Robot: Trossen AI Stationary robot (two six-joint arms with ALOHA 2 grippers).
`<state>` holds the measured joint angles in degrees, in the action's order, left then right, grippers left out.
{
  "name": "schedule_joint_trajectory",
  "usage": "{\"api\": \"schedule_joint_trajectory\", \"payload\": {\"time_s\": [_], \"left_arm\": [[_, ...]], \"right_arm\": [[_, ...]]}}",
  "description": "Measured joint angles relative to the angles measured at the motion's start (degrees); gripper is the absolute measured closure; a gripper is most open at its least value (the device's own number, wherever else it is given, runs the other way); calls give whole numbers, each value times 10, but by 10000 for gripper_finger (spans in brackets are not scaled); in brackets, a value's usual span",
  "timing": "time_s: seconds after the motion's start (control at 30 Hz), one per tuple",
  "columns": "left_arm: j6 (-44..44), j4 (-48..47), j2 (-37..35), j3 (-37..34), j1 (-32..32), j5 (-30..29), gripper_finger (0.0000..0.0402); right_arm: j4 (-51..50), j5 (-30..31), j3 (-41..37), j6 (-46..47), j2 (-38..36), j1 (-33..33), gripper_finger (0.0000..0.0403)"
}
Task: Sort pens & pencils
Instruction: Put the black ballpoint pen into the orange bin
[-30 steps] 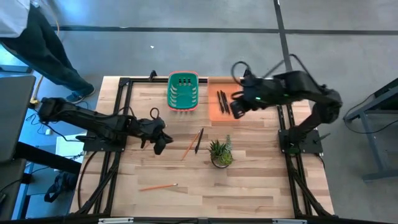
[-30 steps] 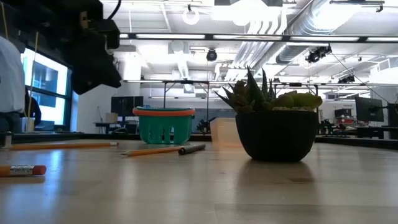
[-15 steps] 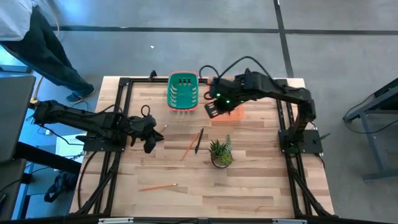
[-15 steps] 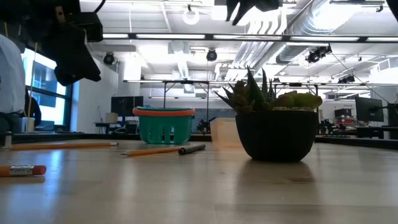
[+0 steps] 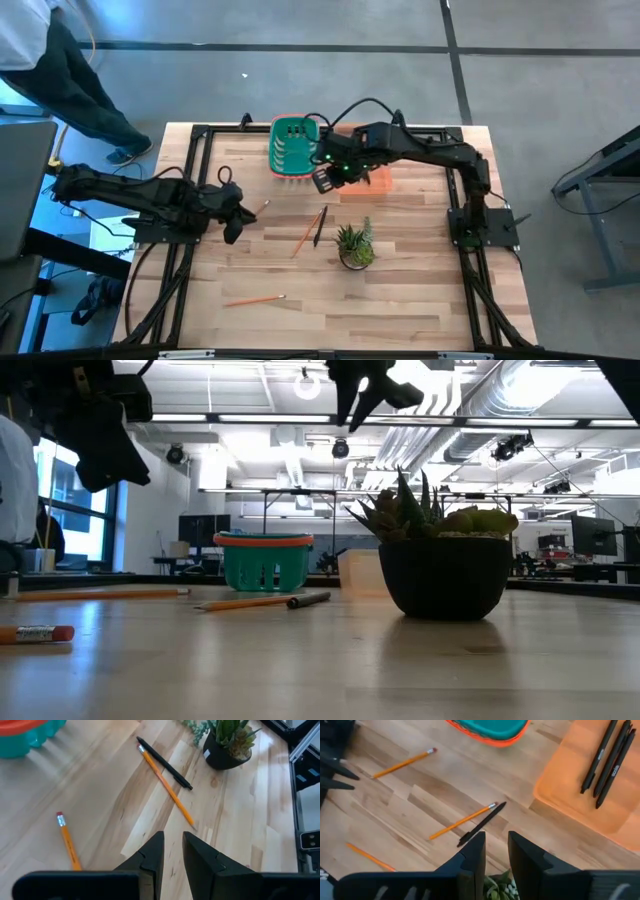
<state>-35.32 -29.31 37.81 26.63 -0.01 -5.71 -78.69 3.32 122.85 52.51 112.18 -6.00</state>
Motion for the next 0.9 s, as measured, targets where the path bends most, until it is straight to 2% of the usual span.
{"api": "schedule_joint_trajectory", "payload": {"time_s": [0.9], "left_arm": [[5,-25,-4,0,0,-3,344]], "right_arm": [[26,-53,0,12,100,-1,329]]}}
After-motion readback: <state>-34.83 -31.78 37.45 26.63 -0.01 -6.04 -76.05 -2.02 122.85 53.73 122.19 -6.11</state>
